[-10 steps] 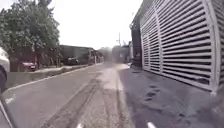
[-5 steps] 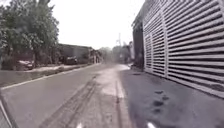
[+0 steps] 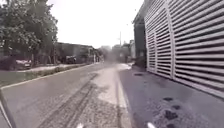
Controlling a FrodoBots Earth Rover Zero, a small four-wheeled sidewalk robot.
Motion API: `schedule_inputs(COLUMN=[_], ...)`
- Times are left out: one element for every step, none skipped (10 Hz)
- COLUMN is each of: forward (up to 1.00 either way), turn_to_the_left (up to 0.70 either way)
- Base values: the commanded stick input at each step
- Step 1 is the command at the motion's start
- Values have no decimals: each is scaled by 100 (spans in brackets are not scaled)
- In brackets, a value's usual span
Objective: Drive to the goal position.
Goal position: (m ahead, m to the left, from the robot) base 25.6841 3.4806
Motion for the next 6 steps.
schedule_inputs(forward=[70,70,70,70,70,70], turn_to_the_left=[1,1,1,1,1,1])
